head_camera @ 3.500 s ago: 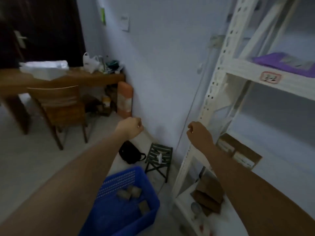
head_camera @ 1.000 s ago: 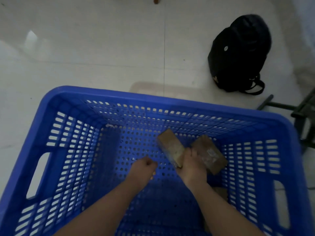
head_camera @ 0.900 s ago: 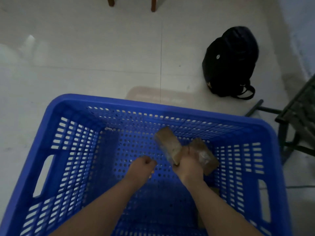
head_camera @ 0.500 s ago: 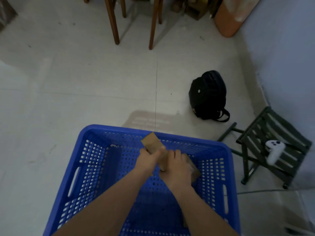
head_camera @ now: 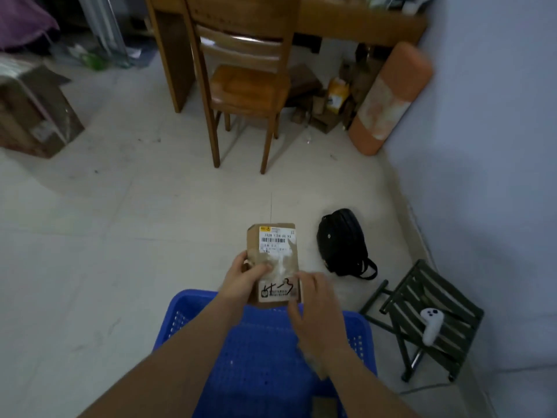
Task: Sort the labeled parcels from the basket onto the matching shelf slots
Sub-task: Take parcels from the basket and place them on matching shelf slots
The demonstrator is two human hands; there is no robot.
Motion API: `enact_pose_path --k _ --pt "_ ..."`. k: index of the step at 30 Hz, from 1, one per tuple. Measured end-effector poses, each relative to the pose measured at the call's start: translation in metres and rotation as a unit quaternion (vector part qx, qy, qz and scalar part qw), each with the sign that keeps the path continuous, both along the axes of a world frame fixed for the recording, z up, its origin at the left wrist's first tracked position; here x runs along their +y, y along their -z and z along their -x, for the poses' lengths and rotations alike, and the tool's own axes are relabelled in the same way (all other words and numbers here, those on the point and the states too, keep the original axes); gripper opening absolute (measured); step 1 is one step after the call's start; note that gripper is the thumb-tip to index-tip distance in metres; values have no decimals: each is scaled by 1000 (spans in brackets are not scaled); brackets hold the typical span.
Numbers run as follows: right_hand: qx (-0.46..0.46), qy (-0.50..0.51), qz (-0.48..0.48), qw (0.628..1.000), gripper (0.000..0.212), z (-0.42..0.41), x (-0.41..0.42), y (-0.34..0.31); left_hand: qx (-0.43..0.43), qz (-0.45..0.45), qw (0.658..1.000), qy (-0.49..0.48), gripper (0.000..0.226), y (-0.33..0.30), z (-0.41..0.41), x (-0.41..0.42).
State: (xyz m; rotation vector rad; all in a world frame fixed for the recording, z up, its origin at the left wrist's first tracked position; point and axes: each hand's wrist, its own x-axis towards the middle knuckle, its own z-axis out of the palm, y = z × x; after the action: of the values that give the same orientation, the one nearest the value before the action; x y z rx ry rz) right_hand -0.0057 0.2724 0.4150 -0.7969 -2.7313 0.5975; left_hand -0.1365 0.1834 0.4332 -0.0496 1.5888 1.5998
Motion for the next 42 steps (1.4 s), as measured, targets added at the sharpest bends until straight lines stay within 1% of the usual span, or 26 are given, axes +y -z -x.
enact_pose_path --k 4,6,9,10,13,15,17,19,21,23,25,27,29,30,32,37,39,42 --pt "-7 47 110 993 48 8 33 -81 27 -52 998 35 34 -87 22 14" --pt "5 52 144 988 49 12 43 -127 52 -71 995 55 34 -133 32 22" --pt "45 59 207 976 42 22 53 -201 81 -102 988 84 34 -208 40 32" --pt "52 51 218 973 42 25 56 -228 90 -114 985 94 36 -236 42 34" --pt "54 26 206 977 46 25 65 -317 121 -147 976 104 48 -321 44 38" --pt "74 18 194 978 47 21 72 -381 150 -181 967 96 47 -385 42 44" --pt "118 16 185 976 42 17 75 -444 178 -222 953 98 44 -446 38 48" --pt "183 20 186 965 34 10 73 -507 206 -256 938 111 36 -509 28 51" --pt "262 16 220 940 30 -2 64 -566 226 -289 920 134 28 -566 13 52" --pt "321 10 267 909 31 -16 54 -619 236 -321 904 151 29 -613 -5 50" --pt "357 27 257 898 33 -34 43 -664 251 -347 887 172 29 -650 -27 50" --pt "408 54 249 877 23 -55 32 -699 261 -367 873 187 36 -678 -49 51" --pt "454 89 238 854 15 -76 23 -724 263 -391 856 215 29 -698 -71 53" --pt "464 107 226 850 15 -88 18 -732 263 -399 848 231 25 -705 -81 55" --pt "471 141 205 846 19 -114 7 -741 258 -404 838 263 25 -712 -103 59" --pt "474 258 144 829 26 -192 -22 -732 229 -413 810 348 33 -704 -178 63" --pt "484 315 115 809 25 -225 -39 -722 213 -420 792 389 33 -695 -213 60" --pt "511 385 69 765 28 -274 -71 -701 194 -433 747 465 34 -681 -267 55"
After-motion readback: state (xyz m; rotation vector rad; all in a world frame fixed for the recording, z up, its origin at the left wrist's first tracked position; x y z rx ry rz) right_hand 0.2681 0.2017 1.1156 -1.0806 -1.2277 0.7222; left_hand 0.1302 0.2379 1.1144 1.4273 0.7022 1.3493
